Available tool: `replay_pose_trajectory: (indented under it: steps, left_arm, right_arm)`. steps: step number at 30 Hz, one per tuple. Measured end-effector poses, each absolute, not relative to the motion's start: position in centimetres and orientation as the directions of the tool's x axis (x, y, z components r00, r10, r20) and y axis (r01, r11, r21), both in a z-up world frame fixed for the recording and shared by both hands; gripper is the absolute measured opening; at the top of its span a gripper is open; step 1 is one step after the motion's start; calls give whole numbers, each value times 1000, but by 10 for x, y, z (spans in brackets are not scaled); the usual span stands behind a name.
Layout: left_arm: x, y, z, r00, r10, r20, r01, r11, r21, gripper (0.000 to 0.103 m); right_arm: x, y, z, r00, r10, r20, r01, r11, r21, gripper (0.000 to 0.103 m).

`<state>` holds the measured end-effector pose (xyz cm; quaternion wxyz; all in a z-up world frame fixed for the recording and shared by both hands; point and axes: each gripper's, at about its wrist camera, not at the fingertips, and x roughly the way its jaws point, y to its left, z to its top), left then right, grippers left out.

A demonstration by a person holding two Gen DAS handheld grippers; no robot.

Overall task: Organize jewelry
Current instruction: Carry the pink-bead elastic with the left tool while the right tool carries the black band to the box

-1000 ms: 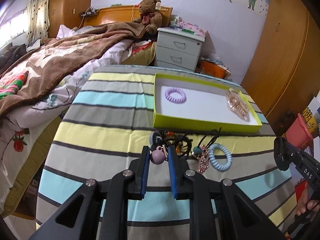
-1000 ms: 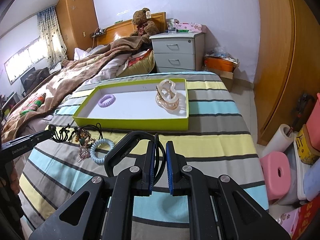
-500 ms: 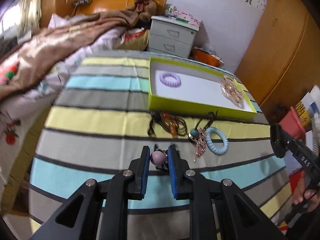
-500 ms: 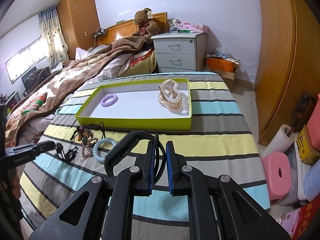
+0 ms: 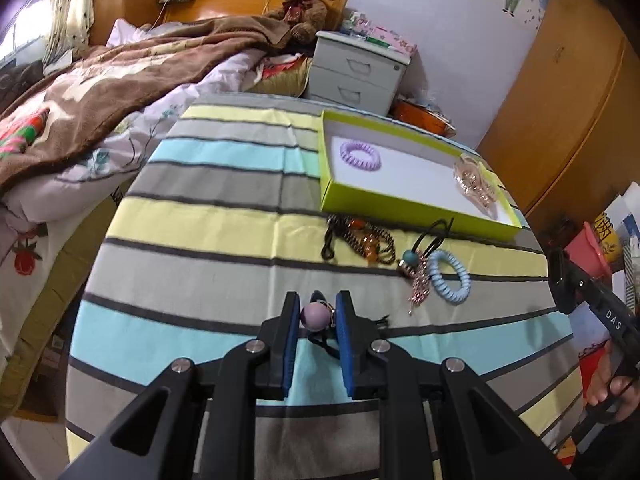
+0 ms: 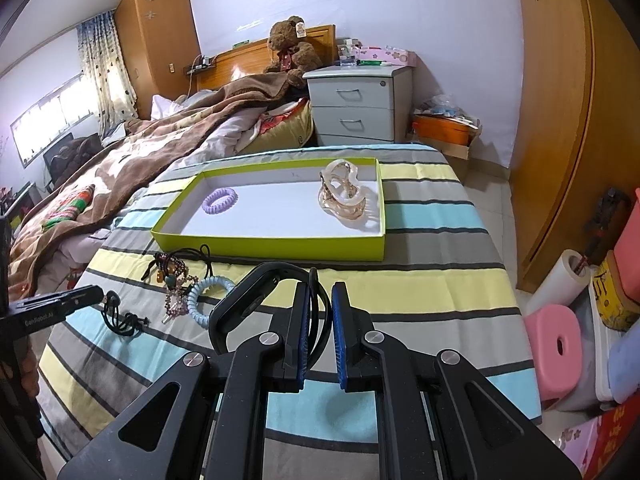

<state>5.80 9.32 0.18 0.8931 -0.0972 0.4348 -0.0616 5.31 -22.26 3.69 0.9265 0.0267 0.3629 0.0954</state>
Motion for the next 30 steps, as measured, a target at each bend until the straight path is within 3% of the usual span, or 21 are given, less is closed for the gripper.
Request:
replay_pose_trajectory:
  steps: [30]
  left_arm:
    - [110,63,79,718,-255,-647,162,966,-200,19]
  right_arm:
    - [102,-202,88,770,204,-605,-211,976,59,11]
